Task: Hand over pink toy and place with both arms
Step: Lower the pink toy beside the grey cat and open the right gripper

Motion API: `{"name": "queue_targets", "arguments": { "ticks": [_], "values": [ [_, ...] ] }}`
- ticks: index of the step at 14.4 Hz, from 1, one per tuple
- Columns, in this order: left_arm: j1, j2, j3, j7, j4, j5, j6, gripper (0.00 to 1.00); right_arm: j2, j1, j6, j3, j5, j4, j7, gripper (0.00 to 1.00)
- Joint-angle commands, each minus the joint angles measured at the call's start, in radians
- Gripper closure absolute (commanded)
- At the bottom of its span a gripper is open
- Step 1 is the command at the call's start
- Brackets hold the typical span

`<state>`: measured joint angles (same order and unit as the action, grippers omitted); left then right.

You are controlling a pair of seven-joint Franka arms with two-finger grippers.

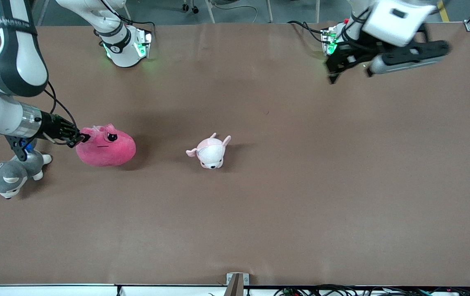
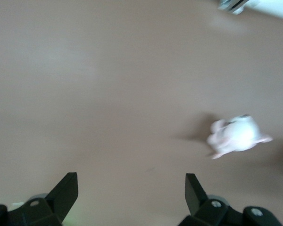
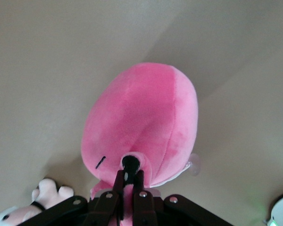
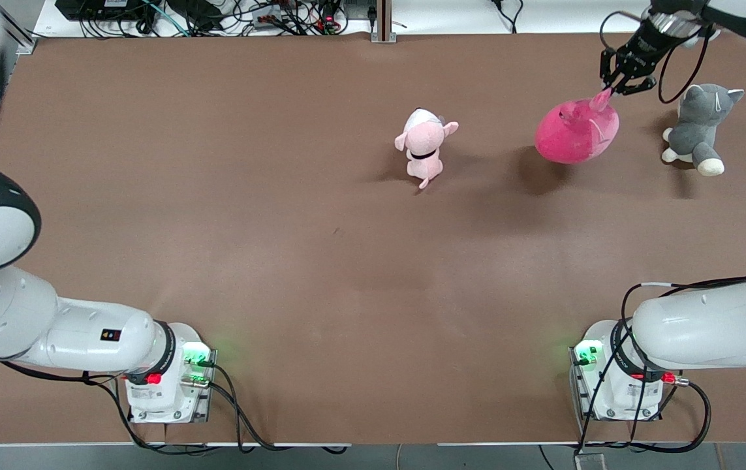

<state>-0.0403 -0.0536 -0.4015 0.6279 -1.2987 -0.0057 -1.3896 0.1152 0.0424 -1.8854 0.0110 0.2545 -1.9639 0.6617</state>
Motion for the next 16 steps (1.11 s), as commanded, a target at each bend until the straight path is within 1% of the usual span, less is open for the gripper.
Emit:
{"name": "queue_targets", "arguments": {
  "ticks": [1, 4, 6, 7, 8, 9, 10, 12, 14, 16],
  "values": [
    [0.135, 0.034, -0.011, -0.210, -0.030, 0.007, 0.060, 0.00, 0.032, 0.016, -0.050, -0.022, 0.017, -0.023, -0.034, 0.98],
    [0.282, 0.060, -0.011, -0.399, -0.060, -0.023, 0.064, 0.00, 0.076, 0.016, -0.077, -0.022, 0.019, -0.021, -0.054, 0.97],
    [0.361, 0.096, -0.011, -0.521, -0.117, -0.025, 0.063, 0.00, 0.096, 0.016, -0.087, -0.022, 0.019, -0.021, -0.068, 0.91],
    [0.394, 0.106, -0.011, -0.569, -0.134, -0.027, 0.060, 0.00, 0.103, 0.016, -0.089, -0.022, 0.019, -0.018, -0.086, 0.77],
    [0.413, 0.107, -0.011, -0.594, -0.140, -0.027, 0.057, 0.00, 0.107, 0.017, -0.095, -0.022, 0.017, -0.016, -0.099, 0.38],
    [0.421, 0.106, -0.010, -0.600, -0.140, -0.025, 0.051, 0.00, 0.107, 0.017, -0.103, -0.022, 0.017, -0.016, -0.108, 0.08],
    [0.431, 0.107, -0.010, -0.603, -0.143, -0.025, 0.046, 0.00, 0.107, 0.016, -0.106, -0.020, 0.016, -0.013, -0.120, 0.00],
    [0.436, 0.116, -0.010, -0.611, -0.163, -0.025, 0.028, 0.00, 0.106, 0.016, -0.103, -0.020, 0.009, 0.013, -0.187, 0.00],
    [0.436, 0.127, -0.010, -0.613, -0.185, -0.025, 0.008, 0.00, 0.106, 0.028, -0.098, -0.020, 0.008, 0.054, -0.333, 0.00],
    [0.438, 0.126, -0.004, -0.613, -0.186, -0.027, -0.003, 0.00, 0.110, 0.057, -0.095, -0.020, 0.006, 0.101, -0.448, 0.00]
  ]
}}
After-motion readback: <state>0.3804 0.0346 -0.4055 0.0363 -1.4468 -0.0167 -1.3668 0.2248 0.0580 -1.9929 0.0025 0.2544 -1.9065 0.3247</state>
